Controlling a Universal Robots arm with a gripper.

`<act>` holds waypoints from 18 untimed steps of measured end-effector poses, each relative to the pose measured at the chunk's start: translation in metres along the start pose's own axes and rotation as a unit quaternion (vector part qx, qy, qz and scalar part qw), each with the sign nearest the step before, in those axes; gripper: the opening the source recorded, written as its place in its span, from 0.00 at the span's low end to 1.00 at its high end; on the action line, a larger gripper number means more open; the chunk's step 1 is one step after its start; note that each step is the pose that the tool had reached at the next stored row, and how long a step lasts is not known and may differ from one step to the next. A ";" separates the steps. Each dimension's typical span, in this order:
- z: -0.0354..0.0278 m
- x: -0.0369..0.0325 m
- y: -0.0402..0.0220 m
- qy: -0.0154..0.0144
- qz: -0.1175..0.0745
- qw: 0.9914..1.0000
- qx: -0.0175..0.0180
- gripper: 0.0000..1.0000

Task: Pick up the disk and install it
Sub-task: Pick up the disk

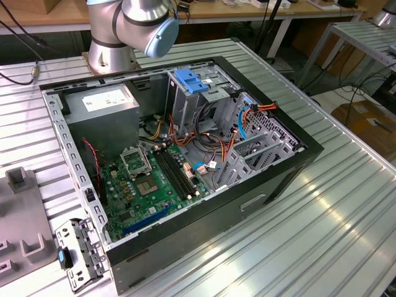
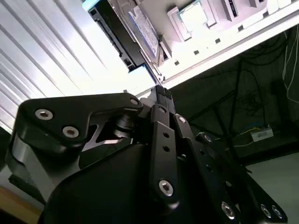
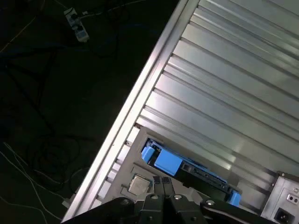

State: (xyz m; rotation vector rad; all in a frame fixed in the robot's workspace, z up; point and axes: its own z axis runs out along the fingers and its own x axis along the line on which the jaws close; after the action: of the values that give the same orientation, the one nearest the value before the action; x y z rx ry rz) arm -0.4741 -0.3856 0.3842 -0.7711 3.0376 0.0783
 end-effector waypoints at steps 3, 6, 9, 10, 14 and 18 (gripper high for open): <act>0.0000 0.0000 0.0000 0.001 -0.023 1.000 0.000 0.11; 0.0000 0.0000 0.0000 0.002 -0.046 0.999 -0.001 0.11; 0.0000 0.0000 0.0000 0.003 -0.064 0.998 -0.001 0.11; 0.0000 0.0000 0.0000 0.003 -0.070 0.998 -0.001 0.11; 0.0000 0.0000 0.0000 0.005 -0.113 0.994 -0.002 0.11; 0.0000 0.0000 0.0000 0.007 -0.146 0.989 -0.003 0.11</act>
State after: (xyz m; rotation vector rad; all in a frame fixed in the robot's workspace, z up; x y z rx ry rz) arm -0.4741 -0.3856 0.3841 -1.2085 2.8994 0.0792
